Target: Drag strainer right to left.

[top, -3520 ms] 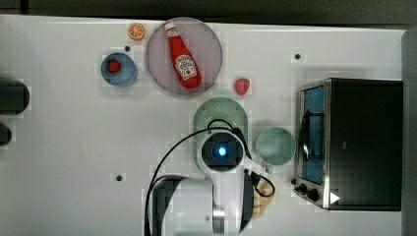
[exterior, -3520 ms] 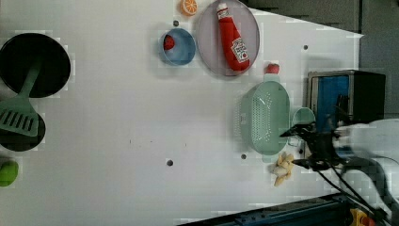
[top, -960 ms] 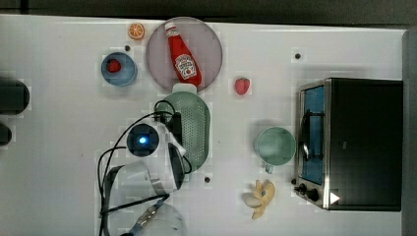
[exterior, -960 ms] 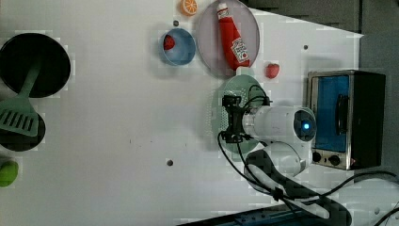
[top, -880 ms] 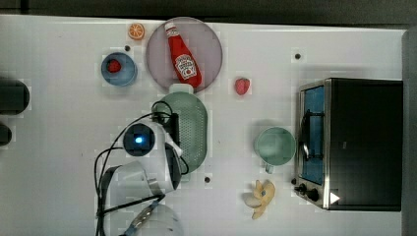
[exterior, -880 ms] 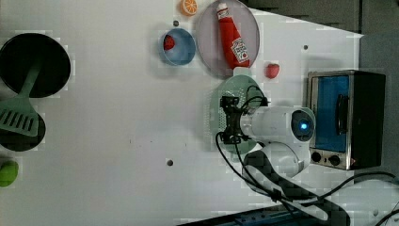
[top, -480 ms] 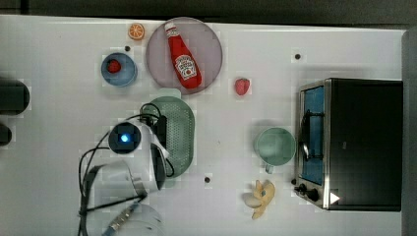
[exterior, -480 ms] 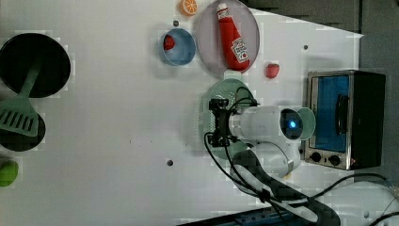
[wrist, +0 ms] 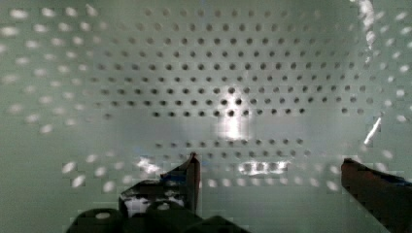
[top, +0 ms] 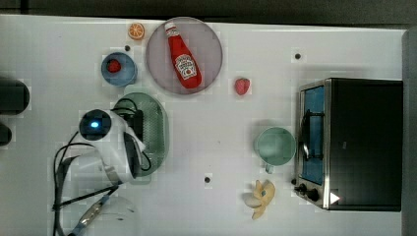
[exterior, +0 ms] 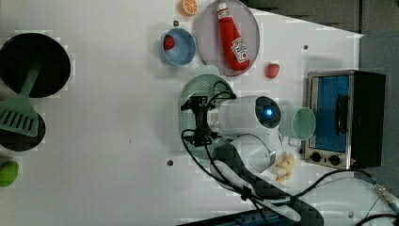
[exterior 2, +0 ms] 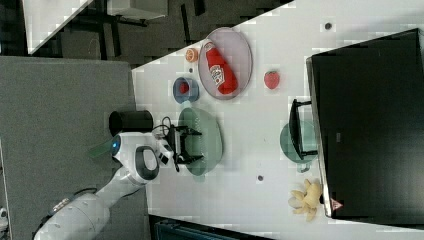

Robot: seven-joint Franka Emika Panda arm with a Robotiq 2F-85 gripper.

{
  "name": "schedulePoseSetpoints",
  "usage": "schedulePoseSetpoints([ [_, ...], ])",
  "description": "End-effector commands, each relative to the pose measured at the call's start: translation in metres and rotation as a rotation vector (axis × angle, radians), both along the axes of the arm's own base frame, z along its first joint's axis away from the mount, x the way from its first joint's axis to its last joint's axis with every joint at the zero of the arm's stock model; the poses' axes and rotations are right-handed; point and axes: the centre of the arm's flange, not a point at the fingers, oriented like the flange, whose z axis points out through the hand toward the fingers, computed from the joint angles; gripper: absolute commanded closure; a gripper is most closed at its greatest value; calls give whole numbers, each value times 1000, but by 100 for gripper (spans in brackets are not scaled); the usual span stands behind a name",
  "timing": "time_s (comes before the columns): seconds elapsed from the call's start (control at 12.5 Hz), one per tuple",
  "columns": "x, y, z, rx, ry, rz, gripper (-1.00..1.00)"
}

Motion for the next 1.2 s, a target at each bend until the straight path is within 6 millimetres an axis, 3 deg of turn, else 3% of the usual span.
schedulePoseSetpoints([
  [0.08, 0, 48, 4, 54, -15, -28, -100],
  [0.64, -3, 98, 3, 96, -7, -133, -100],
  [1.2, -7, 142, -1, 121, -25, -91, -100],
])
